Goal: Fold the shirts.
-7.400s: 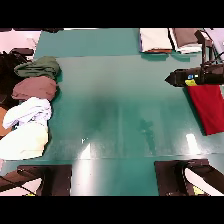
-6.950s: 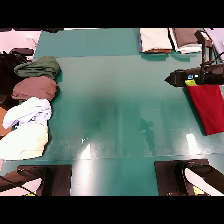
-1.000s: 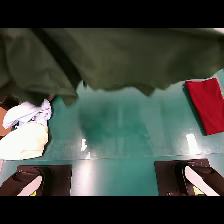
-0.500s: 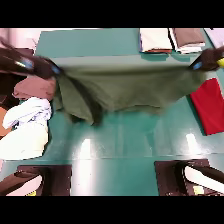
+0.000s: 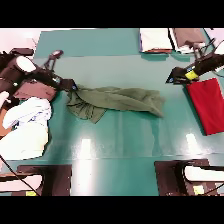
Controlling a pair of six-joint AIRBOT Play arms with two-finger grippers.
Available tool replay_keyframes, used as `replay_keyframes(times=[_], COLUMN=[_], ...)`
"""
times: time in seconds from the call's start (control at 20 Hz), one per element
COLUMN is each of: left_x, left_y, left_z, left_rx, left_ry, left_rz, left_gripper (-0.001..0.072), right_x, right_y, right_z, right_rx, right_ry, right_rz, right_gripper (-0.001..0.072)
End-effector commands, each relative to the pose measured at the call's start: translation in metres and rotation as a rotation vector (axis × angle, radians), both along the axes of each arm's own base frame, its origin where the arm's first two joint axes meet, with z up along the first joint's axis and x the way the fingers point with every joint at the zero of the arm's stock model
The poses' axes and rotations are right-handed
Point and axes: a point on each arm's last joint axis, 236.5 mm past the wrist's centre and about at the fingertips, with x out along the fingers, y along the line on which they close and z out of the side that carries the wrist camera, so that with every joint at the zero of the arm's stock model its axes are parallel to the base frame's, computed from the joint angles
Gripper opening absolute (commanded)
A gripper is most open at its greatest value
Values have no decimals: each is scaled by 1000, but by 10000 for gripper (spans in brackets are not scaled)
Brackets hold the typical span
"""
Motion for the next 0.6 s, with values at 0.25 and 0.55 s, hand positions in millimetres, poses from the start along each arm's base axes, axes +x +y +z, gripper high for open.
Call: replay_keyframes(times=[0.25,0.55], left_x=[-42,-97], left_y=[54,51], left_z=[10,-23], left_rx=[-11,-13], left_ry=[84,176], left_rz=[156,172], left_gripper=[562,562], right_x=[-63,-143], right_y=[-28,-4], right_z=[-4,-111], right_rx=[-4,46], right_ry=[12,222], right_rz=[-55,-21], right_gripper=[503,584])
